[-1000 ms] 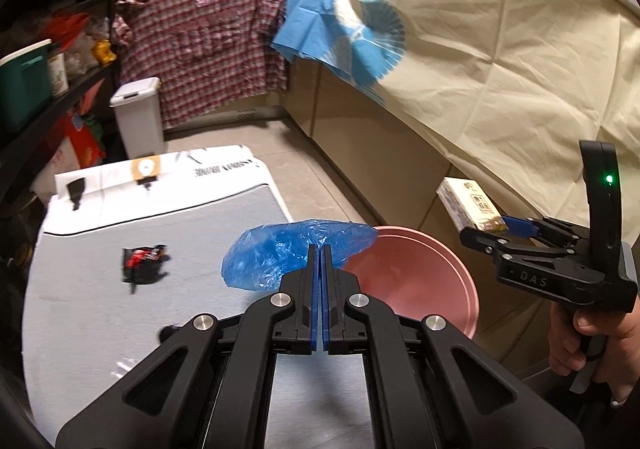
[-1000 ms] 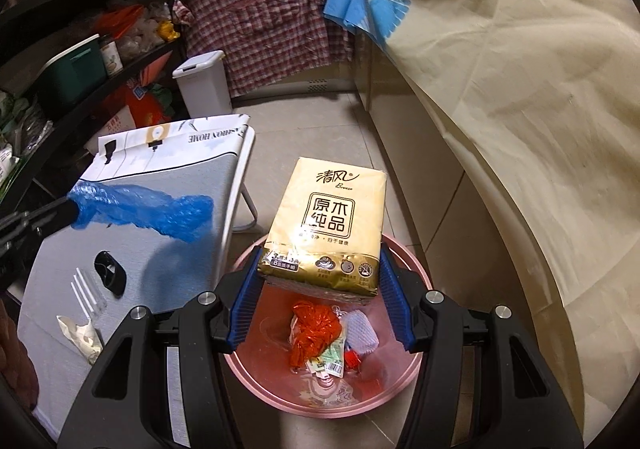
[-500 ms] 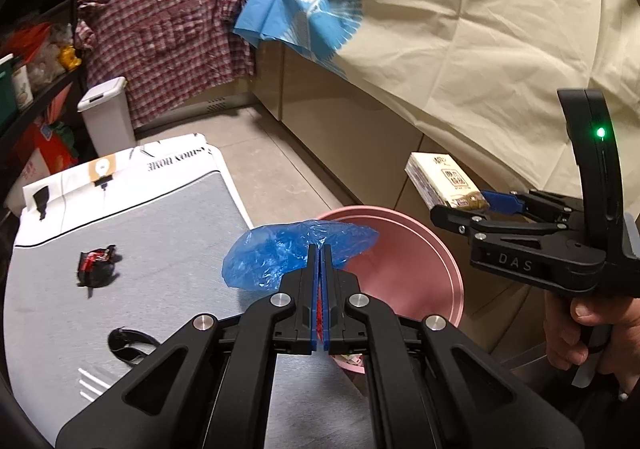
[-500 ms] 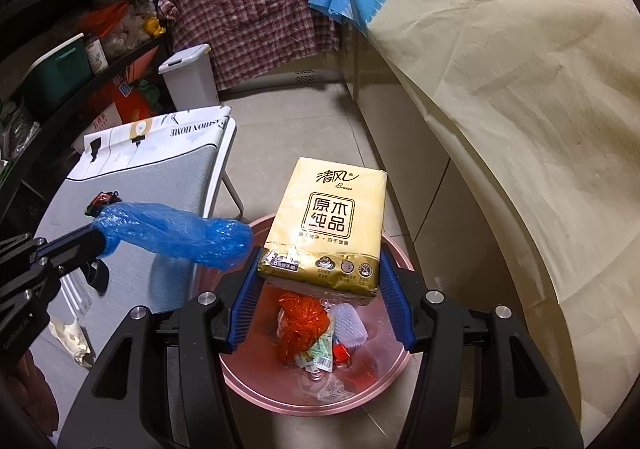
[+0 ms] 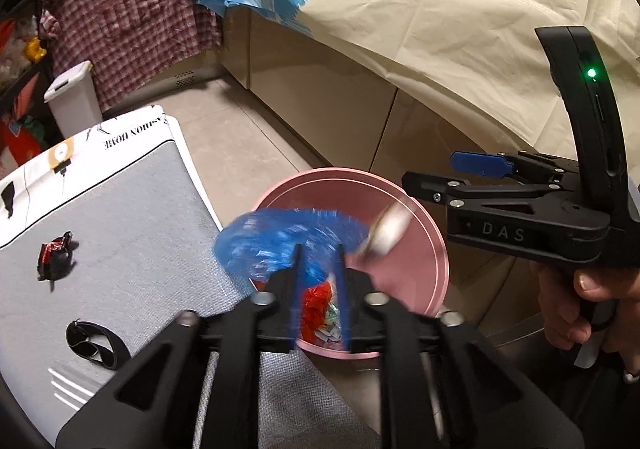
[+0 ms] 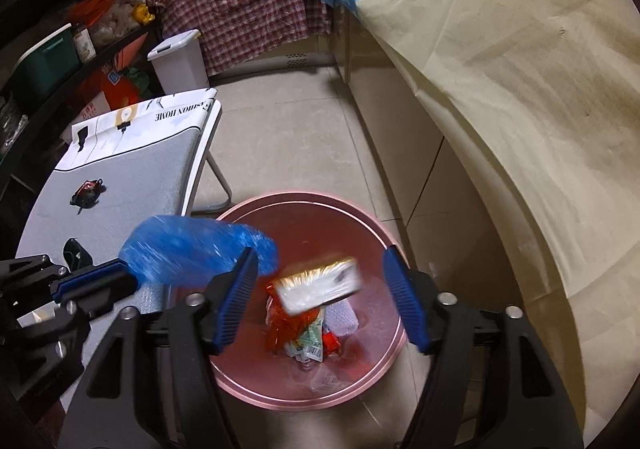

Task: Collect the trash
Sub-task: 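Carry the blue bag and tissue pack over the pink bucket and open both grippers, then move the left gripper to the black-red wrapper while the right moves to the black elastic band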

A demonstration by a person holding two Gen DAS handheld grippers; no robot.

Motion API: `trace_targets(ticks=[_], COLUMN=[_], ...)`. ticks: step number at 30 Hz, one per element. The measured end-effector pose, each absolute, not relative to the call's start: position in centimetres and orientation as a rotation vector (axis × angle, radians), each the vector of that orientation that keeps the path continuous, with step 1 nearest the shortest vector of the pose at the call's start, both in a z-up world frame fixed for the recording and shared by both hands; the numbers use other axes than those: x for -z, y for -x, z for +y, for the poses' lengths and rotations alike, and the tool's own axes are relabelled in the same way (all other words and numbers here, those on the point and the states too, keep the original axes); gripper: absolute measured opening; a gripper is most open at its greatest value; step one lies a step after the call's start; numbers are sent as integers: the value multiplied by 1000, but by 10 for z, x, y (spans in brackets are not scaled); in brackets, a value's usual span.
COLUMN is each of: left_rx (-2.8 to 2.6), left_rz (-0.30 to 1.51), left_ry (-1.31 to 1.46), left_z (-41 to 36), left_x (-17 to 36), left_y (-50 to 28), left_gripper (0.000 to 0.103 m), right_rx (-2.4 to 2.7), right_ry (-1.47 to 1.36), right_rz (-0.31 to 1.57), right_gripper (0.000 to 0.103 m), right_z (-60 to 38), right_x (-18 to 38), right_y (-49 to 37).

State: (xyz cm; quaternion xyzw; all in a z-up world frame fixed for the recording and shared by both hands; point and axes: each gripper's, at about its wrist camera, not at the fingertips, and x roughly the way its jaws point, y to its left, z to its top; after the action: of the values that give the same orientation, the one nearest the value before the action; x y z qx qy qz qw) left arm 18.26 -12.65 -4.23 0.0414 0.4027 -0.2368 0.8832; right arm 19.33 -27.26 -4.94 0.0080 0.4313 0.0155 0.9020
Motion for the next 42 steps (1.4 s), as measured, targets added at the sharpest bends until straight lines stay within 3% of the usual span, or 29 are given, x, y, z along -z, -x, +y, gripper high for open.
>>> trace_targets(ticks=[23, 35, 42], left_rx=[353, 220, 155], left_rz=[758, 727, 732], left_ry=[28, 126, 161], left_z=[-38, 54, 96], left_x=[15, 8, 13], left_y=[-176, -178, -183], left_gripper=[24, 24, 24], right_rx=[-180, -283, -355], right_ry=[56, 136, 188], right_rz=[776, 781, 787], right_gripper=[64, 48, 47], right_z=[-204, -142, -109], right_x=[17, 28, 42], right_y=[-172, -178, -183])
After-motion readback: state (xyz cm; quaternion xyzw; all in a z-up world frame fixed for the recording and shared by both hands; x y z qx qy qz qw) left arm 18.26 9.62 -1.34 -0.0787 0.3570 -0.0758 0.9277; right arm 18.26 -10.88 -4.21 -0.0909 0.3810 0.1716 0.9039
